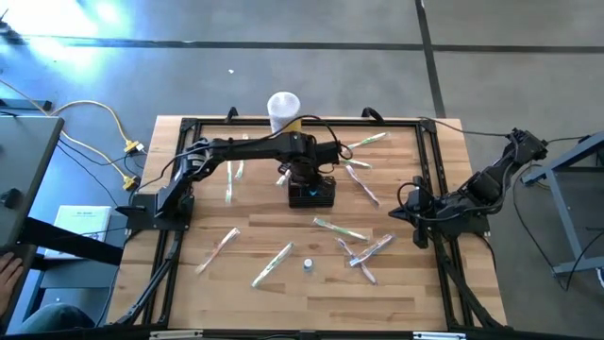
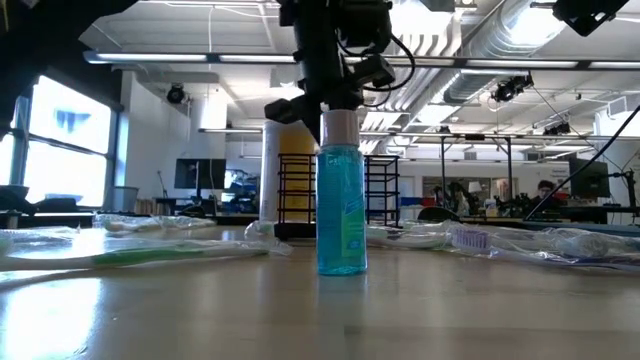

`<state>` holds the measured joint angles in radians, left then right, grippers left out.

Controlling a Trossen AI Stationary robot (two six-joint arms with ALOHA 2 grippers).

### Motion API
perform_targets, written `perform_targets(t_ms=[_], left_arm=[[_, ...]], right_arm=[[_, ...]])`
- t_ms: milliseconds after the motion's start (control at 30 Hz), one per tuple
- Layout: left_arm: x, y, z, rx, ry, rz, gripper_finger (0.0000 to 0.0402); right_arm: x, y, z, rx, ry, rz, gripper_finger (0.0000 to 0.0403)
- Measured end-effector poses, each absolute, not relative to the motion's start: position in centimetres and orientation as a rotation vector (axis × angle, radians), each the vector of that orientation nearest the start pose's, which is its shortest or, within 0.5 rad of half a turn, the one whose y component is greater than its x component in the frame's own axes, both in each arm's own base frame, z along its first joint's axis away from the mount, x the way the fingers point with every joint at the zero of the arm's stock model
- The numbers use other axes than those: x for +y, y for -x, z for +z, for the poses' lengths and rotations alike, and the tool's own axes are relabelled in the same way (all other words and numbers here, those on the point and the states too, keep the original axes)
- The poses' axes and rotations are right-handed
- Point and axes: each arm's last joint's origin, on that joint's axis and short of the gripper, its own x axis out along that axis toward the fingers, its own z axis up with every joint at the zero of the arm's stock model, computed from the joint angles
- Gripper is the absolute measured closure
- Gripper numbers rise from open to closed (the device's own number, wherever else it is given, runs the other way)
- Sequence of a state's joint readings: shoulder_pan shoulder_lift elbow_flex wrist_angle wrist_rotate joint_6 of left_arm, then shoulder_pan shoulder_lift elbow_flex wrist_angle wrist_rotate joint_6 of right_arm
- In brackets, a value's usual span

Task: Pick & Place toothbrushing station
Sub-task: Put the left mouthwash into the middle section wire organizer

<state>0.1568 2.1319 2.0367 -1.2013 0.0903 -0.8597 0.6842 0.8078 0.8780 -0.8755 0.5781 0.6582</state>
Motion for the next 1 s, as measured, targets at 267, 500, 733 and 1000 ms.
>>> perform_targets(t_ms=[267,500,733,1000], left_arm=[[6.6,-43.5,25.2,1.256,0.847,0.636,0.032],[6.2,-44.2,24.0,1.291,0.782,0.589,0.032],[6.2,-44.0,23.8,1.306,0.737,0.593,0.032],[6.2,-44.0,23.8,1.325,0.691,0.558,0.032]], right_arm=[[7.6,-11.9,30.5,0.639,-0.15,-0.129,0.0399],[7.5,-11.8,30.2,0.661,-0.122,-0.147,0.0399],[7.4,-11.7,29.9,0.674,-0.108,-0.154,0.0399],[7.4,-11.7,28.2,0.713,-0.114,-0.182,0.0399]])
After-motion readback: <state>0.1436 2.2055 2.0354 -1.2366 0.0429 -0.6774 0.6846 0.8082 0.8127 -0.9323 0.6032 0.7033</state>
